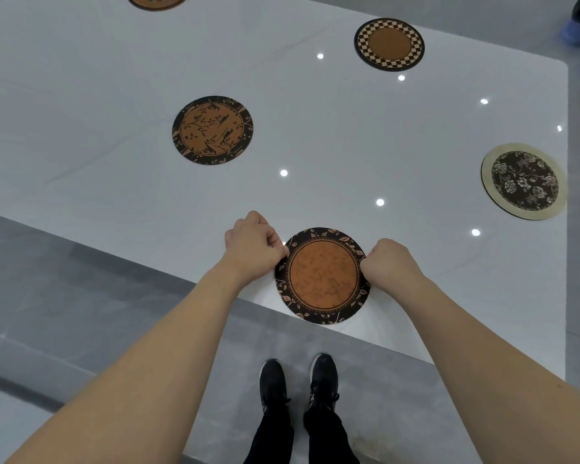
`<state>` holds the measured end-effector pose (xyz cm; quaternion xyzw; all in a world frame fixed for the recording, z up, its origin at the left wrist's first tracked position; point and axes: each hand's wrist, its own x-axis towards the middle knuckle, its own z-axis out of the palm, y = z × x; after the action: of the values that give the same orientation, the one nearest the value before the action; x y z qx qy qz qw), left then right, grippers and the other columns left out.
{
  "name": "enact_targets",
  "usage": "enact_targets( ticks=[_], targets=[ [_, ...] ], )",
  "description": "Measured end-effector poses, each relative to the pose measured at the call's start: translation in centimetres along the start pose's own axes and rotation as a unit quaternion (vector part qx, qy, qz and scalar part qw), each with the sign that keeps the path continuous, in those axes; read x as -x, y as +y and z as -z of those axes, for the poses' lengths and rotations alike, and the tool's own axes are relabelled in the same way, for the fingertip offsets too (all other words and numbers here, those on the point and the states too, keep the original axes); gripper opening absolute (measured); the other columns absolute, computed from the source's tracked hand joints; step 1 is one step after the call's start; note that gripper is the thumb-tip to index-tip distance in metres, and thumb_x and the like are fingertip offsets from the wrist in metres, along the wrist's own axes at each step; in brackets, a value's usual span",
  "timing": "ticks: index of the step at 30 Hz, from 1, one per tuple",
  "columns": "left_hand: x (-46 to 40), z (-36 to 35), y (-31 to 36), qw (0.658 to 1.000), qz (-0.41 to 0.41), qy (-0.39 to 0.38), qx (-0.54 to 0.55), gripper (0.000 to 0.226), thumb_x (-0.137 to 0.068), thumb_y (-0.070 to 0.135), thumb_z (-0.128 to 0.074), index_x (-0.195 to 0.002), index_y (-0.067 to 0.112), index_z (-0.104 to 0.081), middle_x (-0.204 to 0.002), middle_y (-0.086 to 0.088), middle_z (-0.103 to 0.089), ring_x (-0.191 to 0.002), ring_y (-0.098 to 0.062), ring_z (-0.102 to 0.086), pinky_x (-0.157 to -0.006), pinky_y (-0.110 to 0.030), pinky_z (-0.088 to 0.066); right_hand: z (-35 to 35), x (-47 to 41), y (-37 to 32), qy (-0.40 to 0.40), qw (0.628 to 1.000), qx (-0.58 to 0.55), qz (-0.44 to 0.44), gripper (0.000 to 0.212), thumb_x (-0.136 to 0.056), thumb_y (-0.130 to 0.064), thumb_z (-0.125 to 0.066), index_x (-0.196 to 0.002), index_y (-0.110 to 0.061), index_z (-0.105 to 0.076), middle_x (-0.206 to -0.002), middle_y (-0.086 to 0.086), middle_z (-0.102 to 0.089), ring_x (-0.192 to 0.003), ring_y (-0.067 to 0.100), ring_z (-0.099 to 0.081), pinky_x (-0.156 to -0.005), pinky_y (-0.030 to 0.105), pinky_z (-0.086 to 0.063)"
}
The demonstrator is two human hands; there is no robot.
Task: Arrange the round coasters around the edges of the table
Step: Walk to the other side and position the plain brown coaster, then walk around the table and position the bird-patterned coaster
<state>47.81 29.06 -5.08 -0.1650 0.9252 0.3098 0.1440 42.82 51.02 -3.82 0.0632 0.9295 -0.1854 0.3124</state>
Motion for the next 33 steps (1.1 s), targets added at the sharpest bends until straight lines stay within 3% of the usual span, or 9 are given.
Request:
enact_targets(
  ticks=[9, 11, 13, 14, 17, 20, 26, 30, 33],
  targets=[
    [-0.4, -0.4, 0.2, 0.999, 0.01, -0.013, -0.029, 0.013, -0.08, 0.028, -0.064, -0.069, 0.023, -0.06, -0.101, 0.005, -0.045, -0.099, -0.018, -0.041, -0.089, -0.03, -0.024, 0.1, 0.0, -0.1, 0.004, 0.999, 0.049, 0.001, 0.03, -0.078, 0.001, -0.049, -0.055, -0.011, -0.033, -0.057, 0.003, -0.04, -0.049, 0.015, -0.036, -0.044, 0.023, -0.024],
    [-0.2, -0.4, 0.3, 0.999, 0.009, -0.018, -0.042, 0.012, -0.082, 0.03, -0.063, -0.074, 0.021, -0.06, -0.102, 0.004, -0.044, -0.099, -0.019, -0.041, -0.087, -0.031, -0.025, 0.4, 0.4, -0.5, 0.008, 0.995, 0.097, 0.003, 0.027, -0.076, 0.002, -0.049, -0.057, -0.011, -0.035, -0.065, 0.003, -0.045, -0.054, 0.016, -0.04, -0.048, 0.021, -0.028],
    [0.2, -0.1, 0.4, 0.999, -0.002, -0.009, -0.047, 0.013, -0.083, 0.03, -0.063, -0.082, 0.018, -0.06, -0.102, 0.002, -0.045, -0.099, -0.023, -0.043, -0.085, -0.032, -0.031, 0.8, 1.1, -1.3, 0.04, 0.988, 0.147, 0.024, 0.015, -0.075, 0.0, -0.05, -0.067, -0.008, -0.041, -0.083, 0.008, -0.05, -0.071, 0.025, -0.051, -0.06, 0.025, -0.036],
    [0.7, 0.1, 0.3, 0.999, -0.009, 0.002, -0.044, 0.016, -0.084, 0.03, -0.063, -0.09, 0.015, -0.059, -0.104, -0.001, -0.047, -0.099, -0.025, -0.044, -0.084, -0.033, -0.035, 1.0, 1.5, -1.9, 0.065, 0.982, 0.171, 0.049, 0.007, -0.077, -0.002, -0.05, -0.077, -0.007, -0.046, -0.093, 0.011, -0.053, -0.083, 0.029, -0.054, -0.064, 0.028, -0.036],
    [2.8, 1.4, -0.5, 0.997, -0.008, 0.062, -0.038, 0.031, -0.09, 0.024, -0.056, -0.118, 0.009, -0.054, -0.119, -0.01, -0.052, -0.106, -0.03, -0.048, -0.09, -0.039, -0.043, 1.3, 2.6, -4.0, 0.113, 0.952, 0.218, 0.181, 0.028, -0.086, -0.009, -0.047, -0.113, -0.004, -0.051, -0.115, 0.013, -0.055, -0.101, 0.031, -0.053, -0.071, 0.033, -0.037],
    [5.6, 3.8, -2.6, 0.99, 0.031, 0.119, -0.064, 0.042, -0.094, 0.022, -0.05, -0.133, 0.007, -0.046, -0.134, -0.013, -0.049, -0.115, -0.034, -0.049, -0.095, -0.043, -0.044, 0.9, 4.2, -7.4, 0.081, 0.922, 0.204, 0.319, 0.045, -0.091, -0.012, -0.044, -0.135, -0.007, -0.042, -0.137, 0.01, -0.046, -0.124, 0.029, -0.043, -0.1, 0.035, -0.037],
    [13.1, 10.3, -8.9, 0.964, 0.125, 0.224, -0.064, 0.052, -0.096, 0.023, -0.051, -0.143, 0.003, -0.039, -0.144, -0.017, -0.045, -0.131, -0.035, -0.042, -0.111, -0.043, -0.035, -2.0, 9.3, -16.6, 0.036, 0.86, 0.225, 0.457, 0.056, -0.09, -0.013, -0.047, -0.143, -0.006, -0.031, -0.147, 0.012, -0.037, -0.133, 0.028, -0.035, -0.111, 0.034, -0.028],
    [18.9, 14.3, -13.5, 0.932, 0.208, 0.285, -0.078, 0.053, -0.094, 0.027, -0.053, -0.14, 0.004, -0.041, -0.143, -0.019, -0.045, -0.13, -0.037, -0.042, -0.112, -0.046, -0.033, -5.1, 14.5, -23.2, 0.005, 0.819, 0.238, 0.522, 0.061, -0.091, -0.016, -0.047, -0.148, -0.008, -0.024, -0.156, 0.012, -0.023, -0.143, 0.027, -0.022, -0.118, 0.034, -0.018],
    [23.8, 16.5, -17.2, 0.908, 0.27, 0.308, -0.089, 0.055, -0.093, 0.03, -0.052, -0.141, 0.004, -0.04, -0.144, -0.02, -0.044, -0.13, -0.038, -0.042, -0.113, -0.047, -0.031, -8.1, 19.1, -27.7, -0.003, 0.781, 0.249, 0.573, 0.061, -0.089, -0.013, -0.049, -0.146, -0.007, -0.028, -0.155, 0.015, -0.026, -0.142, 0.028, -0.024, -0.117, 0.034, -0.018]
  ],
)
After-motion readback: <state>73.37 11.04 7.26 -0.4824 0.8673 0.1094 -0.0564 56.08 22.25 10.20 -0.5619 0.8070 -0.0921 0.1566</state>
